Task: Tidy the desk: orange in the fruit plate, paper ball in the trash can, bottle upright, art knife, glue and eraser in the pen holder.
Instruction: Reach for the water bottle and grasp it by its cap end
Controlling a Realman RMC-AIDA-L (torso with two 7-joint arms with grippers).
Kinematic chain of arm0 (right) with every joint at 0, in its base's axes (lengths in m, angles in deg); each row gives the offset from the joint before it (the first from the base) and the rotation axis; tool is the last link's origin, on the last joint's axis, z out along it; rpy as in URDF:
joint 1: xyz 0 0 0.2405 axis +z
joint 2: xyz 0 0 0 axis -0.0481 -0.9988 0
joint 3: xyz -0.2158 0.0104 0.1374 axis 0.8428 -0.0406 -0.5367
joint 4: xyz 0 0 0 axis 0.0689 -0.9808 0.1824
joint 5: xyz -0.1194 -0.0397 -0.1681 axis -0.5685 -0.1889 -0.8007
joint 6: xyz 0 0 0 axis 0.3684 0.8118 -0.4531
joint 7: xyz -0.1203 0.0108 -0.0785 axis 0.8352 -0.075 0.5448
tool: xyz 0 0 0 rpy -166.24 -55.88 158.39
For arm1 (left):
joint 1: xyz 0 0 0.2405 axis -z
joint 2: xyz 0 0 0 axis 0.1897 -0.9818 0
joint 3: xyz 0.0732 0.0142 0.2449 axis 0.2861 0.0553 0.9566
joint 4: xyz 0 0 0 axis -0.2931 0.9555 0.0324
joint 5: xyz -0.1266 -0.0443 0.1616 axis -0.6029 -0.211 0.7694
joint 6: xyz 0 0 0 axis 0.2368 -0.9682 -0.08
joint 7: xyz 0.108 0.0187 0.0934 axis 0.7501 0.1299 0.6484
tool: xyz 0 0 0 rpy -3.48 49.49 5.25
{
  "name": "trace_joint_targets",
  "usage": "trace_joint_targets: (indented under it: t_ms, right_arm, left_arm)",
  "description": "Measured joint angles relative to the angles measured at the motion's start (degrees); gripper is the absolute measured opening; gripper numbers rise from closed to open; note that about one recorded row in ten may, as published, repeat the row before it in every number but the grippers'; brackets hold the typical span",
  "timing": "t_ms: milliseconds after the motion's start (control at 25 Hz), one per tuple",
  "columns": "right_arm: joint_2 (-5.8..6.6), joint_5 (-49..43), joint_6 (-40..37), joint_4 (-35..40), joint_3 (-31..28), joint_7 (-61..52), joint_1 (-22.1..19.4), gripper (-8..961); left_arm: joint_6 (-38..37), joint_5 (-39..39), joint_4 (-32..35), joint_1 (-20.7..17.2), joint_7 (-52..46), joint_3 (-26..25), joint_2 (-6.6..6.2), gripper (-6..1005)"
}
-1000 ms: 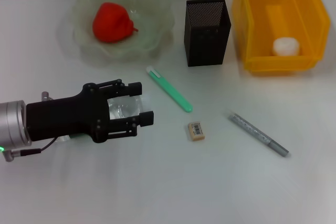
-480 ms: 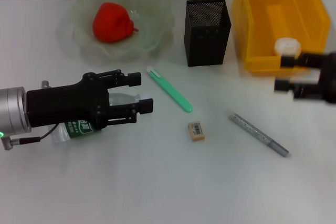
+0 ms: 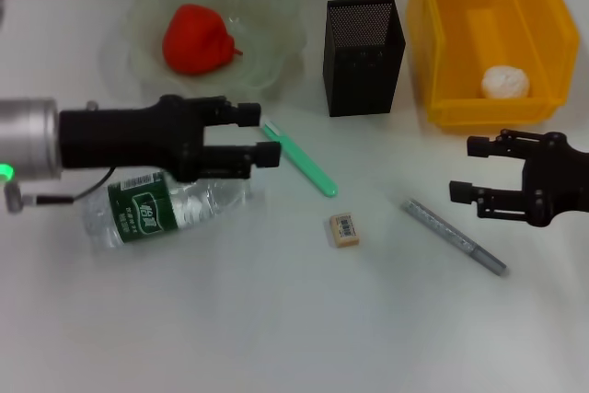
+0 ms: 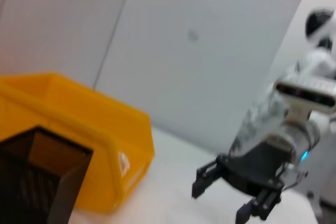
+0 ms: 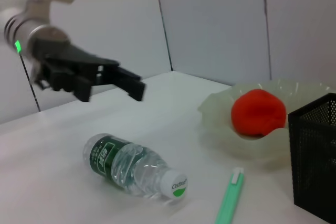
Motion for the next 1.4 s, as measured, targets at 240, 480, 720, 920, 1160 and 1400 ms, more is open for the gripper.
trace_joint_targets:
  t_ms: [240,480,720,920,1160,1400]
  right_arm:
    - [-0.42,-0.35,0.46,-0.23,-0.01,0.18,0.31,729]
    - [-0.71,-0.4,0.53,-0.32,-0.39,0.19,0.3,725]
    - [-0.99,-0.45,0.99,-0.17,-0.36,-0.02,0.29,721]
    - [-1.01,-0.45,1.02,-0.09,-0.43,-0.19,0.38,717]
    - [-1.02,-0.31,1.02,-0.05,-0.5,-0.29,0.63,713]
    - [-1.02,-0.18,1.01,-0.09,-0.56,-0.41,1.0,709]
  left_arm:
    - [3.14,17.33,11.29,6.08,-13.63,0.22,2.26,746]
    - [5.28,31.73,15.7,11.74,-21.64,3.03,3.35,745]
    - [8.35,35.27,17.82,12.17,-24.14,10.32,3.45,745]
    - [11.09,37.07,17.66,12.67,-25.5,15.26,3.54,744]
    - [15.97,38.45,15.53,12.9,-27.07,21.59,3.75,743]
    - [20.24,38.55,11.72,13.81,-27.1,25.3,3.86,743]
